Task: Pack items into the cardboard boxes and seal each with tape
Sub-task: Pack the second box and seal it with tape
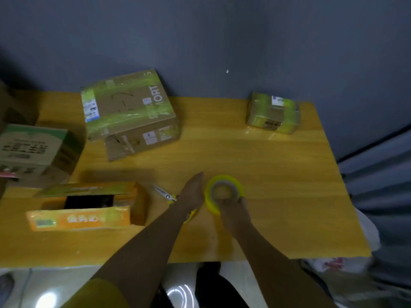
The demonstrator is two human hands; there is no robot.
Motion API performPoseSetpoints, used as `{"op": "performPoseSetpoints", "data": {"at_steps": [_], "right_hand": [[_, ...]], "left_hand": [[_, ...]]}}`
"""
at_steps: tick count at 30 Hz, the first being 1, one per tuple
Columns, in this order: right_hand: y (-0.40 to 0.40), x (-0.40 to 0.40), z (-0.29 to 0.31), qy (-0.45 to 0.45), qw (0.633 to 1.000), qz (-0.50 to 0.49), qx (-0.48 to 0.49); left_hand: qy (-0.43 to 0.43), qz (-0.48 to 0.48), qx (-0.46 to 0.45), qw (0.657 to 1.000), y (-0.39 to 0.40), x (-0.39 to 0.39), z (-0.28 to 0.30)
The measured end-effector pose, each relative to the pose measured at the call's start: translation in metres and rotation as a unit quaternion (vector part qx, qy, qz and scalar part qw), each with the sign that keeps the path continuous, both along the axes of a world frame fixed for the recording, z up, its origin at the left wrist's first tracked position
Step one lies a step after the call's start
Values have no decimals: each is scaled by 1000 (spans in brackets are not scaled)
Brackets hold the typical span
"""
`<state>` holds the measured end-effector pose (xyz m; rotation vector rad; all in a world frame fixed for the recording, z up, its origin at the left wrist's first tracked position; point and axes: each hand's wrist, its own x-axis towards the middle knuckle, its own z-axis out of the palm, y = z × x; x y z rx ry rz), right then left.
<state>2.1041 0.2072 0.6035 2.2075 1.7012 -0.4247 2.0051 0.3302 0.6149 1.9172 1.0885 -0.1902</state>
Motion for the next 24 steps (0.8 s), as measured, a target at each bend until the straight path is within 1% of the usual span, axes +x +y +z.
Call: {"op": "performPoseSetpoints", "data": {"at_steps": [2, 3, 5, 8, 11, 13, 14, 16, 18, 21, 24], "right_hand": [[0, 15, 0, 27, 999, 18, -18], [-1, 20, 3, 40, 999, 22, -8], [-10, 33, 10, 80, 997, 11, 6], [-21, 55, 22, 153, 986, -2, 70], [-23, 73, 39, 243, 963, -61, 97], [-18, 76, 58, 303, 932, -139, 142], [-16, 76, 68, 338, 907, -176, 179], [-11, 73, 87, 387, 866, -219, 231], [-4, 64, 108, 425, 841, -214, 258], [14, 38, 136, 467, 825, -167, 272], [32, 2, 159, 507, 790, -149, 309]], "left_hand": [[34, -2, -5, 999, 3, 9, -12], [40, 9, -11, 999, 4, 12, -15], [9, 20, -7, 1000, 1, 15, -15], [-49, 26, -13, 998, -4, 18, -13], [-114, 51, -25, 992, -5, 26, 7], [-164, 69, -11, 984, -4, 31, 25], [-183, 76, -5, 980, -4, 31, 35], [-204, 83, -1, 975, -2, 27, 57], [-210, 97, 9, 973, 1, 12, 78], [-223, 134, 53, 964, 13, -24, 108], [-237, 178, 85, 951, 27, -64, 141]]}}
